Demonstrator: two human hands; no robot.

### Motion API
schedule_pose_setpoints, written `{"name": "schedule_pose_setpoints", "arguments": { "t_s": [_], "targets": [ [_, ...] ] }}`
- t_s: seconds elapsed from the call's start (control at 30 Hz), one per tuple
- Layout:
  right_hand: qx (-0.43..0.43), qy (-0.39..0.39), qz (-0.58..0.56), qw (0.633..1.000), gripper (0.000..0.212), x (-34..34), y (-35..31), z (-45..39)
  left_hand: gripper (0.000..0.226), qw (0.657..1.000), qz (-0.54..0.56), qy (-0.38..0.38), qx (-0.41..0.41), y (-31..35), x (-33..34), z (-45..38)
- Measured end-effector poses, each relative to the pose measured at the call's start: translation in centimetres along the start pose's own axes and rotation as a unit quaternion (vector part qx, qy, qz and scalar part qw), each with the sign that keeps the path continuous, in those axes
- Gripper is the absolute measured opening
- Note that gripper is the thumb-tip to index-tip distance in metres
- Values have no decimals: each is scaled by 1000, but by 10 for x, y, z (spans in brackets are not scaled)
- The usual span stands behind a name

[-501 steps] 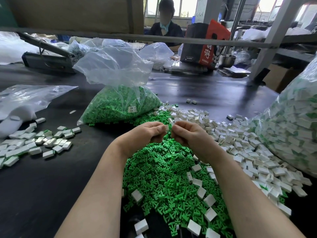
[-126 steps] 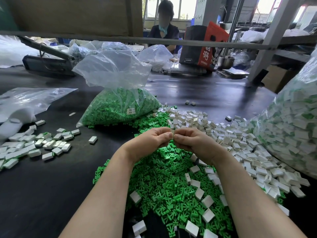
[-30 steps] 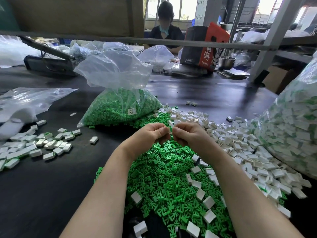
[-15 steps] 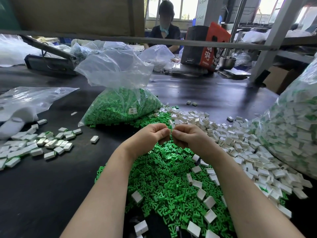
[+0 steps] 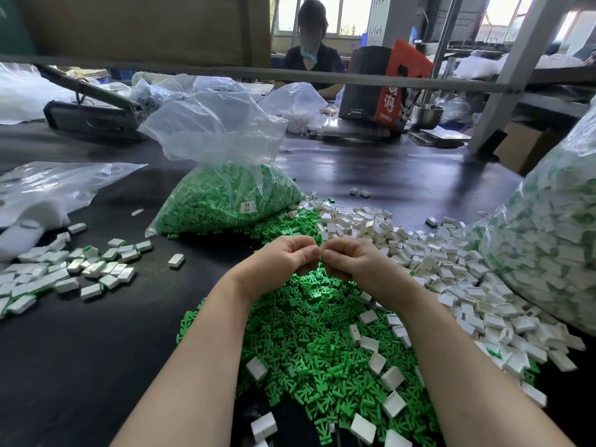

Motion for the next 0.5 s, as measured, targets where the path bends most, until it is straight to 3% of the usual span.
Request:
{"name": "schedule_pose_setpoints", "arguments": {
  "t_s": [0.5],
  "targets": [
    [-7,21,19,1000,23,-1,-1,0,23,1000,-12,21,9,7,2,1]
  ]
}}
Point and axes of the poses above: each hand's wrist, its own z-axis away from the middle knuckle, its own x-axis out of the palm, y = z × x, the point moved 3 cm from there along -z, towards the middle knuckle, and after that the axes turned 6 degrees about z, right-handed, at the moved point
